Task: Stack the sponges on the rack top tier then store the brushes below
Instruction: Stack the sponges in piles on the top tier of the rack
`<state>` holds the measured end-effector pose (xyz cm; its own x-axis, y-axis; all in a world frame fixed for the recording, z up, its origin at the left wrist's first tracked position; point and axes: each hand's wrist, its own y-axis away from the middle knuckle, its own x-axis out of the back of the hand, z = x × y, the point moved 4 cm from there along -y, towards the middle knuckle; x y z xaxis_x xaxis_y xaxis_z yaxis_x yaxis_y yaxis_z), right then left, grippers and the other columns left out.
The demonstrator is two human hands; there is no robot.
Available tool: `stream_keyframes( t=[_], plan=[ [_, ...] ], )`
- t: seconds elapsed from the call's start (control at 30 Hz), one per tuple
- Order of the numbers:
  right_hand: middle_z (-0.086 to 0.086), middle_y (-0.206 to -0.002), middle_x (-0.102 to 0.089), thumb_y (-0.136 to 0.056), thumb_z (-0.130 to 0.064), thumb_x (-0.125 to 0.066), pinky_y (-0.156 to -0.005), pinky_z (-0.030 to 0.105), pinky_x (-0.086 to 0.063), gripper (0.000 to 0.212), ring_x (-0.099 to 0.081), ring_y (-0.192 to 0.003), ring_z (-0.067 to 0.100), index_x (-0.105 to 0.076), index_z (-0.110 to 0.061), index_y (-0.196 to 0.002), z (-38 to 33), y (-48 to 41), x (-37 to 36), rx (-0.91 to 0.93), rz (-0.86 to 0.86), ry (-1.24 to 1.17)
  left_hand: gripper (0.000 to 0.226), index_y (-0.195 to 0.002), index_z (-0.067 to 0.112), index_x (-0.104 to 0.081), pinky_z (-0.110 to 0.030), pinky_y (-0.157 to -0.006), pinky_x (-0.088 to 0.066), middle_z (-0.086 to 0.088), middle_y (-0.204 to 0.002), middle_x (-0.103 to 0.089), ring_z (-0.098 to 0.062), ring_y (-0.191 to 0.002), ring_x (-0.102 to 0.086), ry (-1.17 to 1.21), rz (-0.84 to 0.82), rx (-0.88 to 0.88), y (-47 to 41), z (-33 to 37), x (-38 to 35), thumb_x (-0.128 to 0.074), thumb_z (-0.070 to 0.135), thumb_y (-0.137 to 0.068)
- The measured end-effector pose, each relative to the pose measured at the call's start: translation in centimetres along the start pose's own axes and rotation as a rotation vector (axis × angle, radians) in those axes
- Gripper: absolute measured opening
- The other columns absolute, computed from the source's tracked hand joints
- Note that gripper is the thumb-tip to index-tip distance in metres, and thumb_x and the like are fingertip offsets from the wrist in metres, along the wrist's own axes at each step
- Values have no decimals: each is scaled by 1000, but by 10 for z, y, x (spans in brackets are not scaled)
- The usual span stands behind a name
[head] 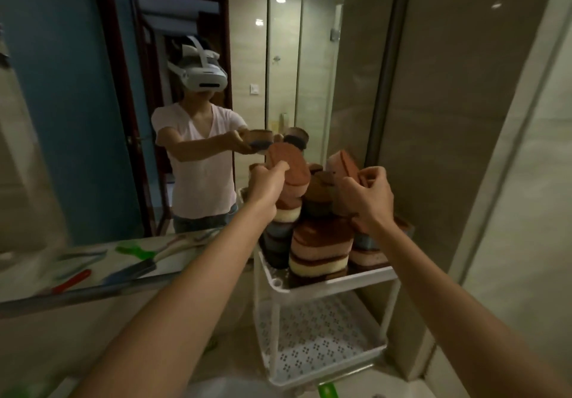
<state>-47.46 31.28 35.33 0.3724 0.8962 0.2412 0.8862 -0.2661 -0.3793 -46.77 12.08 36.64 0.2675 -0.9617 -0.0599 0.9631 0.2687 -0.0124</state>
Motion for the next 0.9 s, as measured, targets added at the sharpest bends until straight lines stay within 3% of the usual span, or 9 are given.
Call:
stream_keyframes(
  t=[0.13,0.3,0.47,0.63,0.77,0.9],
  plan=[
    [6,-117,-57,-79,-44,-62,-87,42,-53,49,-56,-102,25,-46,-21,-119,14,-37,-1,-28,-21,173,38,-133,10,-43,-39,-101,-39,-10,-137,-47,-23,-124,-46,323,-91,153,-20,4,-28,-42,14,-95],
    [5,-120,-53,-76,-58,-61,-82,40,-54,70,-58,-101,26,-39,-24,-132,24,-63,-16,-45,-99,300,36,-132,11,-44,-46,-92,-41,-14,-139,-46,-31,-126,-45,465,-111,191,-39,-7,-45,-36,11,-97],
    [9,-119,-57,-84,-43,-61,-85,43,-51,58,-56,-105,29,-39,-18,-131,30,-67,-30,54,-114,423,38,-135,9,-40,-47,-93,-40,-16,-140,-43,-35,-127,-42,471,-121,237,-45,-20,-45,-35,11,-98],
    [14,-124,-52,-86,-42,-55,-93,49,-46,49,-47,-115,37,-44,-22,-129,35,-64,-39,125,-126,564,38,-136,9,-40,-48,-95,-40,-16,-141,-43,-35,-128,-42,452,-116,245,-49,-20,-43,-34,10,-98],
    [14,-120,-55,-91,-39,-47,-95,44,-38,33,-43,-118,37,-57,-26,-120,38,-62,-47,172,-182,664,39,-136,9,-41,-48,-95,-40,-16,-140,-45,-34,-127,-43,447,-115,243,-50,-22,-43,-34,10,-98],
    [16,-121,-52,-95,-36,-42,-86,37,-37,34,-43,-116,35,-56,-24,-124,35,-55,-49,221,-238,773,39,-136,9,-41,-47,-91,-41,-16,-139,-47,-34,-126,-44,440,-112,244,-49,-22,-42,-33,9,-97]
  ],
)
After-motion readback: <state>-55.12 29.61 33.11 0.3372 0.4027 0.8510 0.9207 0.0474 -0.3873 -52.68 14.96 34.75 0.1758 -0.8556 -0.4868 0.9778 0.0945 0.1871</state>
